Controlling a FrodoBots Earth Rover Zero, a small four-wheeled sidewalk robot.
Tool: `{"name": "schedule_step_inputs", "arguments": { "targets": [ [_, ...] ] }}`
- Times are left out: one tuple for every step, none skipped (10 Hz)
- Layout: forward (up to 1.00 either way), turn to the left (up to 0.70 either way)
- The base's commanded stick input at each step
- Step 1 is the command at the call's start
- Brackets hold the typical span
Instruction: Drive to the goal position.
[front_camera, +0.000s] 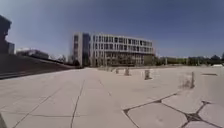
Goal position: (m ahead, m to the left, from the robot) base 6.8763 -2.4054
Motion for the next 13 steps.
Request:
{"name": "schedule_step_inputs", "arguments": {
  "targets": [
    [0.70, -0.35],
    [0.70, -0.35],
    [0.70, -0.35],
    [0.70, -0.35],
    [0.70, -0.35],
    [0.70, -0.35],
    [0.70, -0.35],
    [0.70, -0.20],
    [0.70, 0.00],
    [0.70, 0.00],
    [0.70, 0.00],
    [0.70, 0.00],
    [0.70, 0.00]
  ]
}}
